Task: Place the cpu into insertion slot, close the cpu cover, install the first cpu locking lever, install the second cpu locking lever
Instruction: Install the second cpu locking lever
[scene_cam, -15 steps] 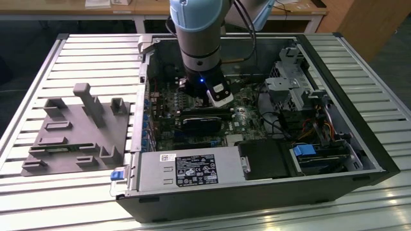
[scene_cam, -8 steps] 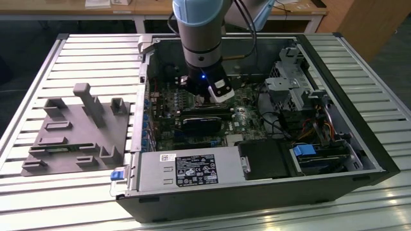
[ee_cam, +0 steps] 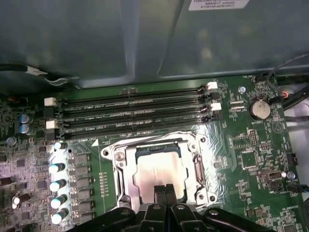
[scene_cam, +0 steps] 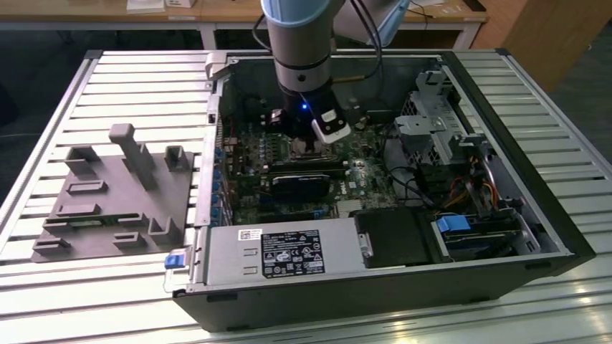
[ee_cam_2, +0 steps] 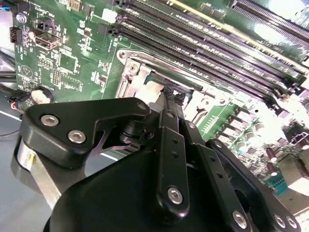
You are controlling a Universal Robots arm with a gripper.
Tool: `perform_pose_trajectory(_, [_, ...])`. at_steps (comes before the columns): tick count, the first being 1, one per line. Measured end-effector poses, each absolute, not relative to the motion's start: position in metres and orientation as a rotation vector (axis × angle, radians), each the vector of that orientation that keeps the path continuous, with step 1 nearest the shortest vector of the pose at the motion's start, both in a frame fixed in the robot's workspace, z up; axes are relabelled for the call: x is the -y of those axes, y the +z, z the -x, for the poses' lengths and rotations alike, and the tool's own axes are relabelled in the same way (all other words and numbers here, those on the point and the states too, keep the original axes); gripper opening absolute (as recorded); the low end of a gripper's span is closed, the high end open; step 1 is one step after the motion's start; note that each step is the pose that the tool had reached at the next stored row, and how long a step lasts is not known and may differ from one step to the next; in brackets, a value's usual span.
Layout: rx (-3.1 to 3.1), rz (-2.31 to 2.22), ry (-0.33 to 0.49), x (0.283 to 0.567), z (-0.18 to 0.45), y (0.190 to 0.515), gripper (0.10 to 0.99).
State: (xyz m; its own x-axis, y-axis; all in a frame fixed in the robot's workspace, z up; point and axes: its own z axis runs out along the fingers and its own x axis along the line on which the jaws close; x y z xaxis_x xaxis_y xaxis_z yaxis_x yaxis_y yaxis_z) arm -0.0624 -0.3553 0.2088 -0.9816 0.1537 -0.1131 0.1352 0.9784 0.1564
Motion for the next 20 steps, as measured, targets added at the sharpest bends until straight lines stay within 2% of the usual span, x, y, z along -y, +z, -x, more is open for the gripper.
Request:
perform_pose_trajectory(8, [-3.002, -0.216, 0.167, 0.339, 0.061, 0.211, 0.106])
perform_pose_trajectory(15, [-3.002, -0.216, 0.163, 0.339, 0.061, 0.232, 0.106])
perform_pose_trajectory(20, [-3.002, -0.216, 0.162, 0.339, 0.061, 0.233, 0.106])
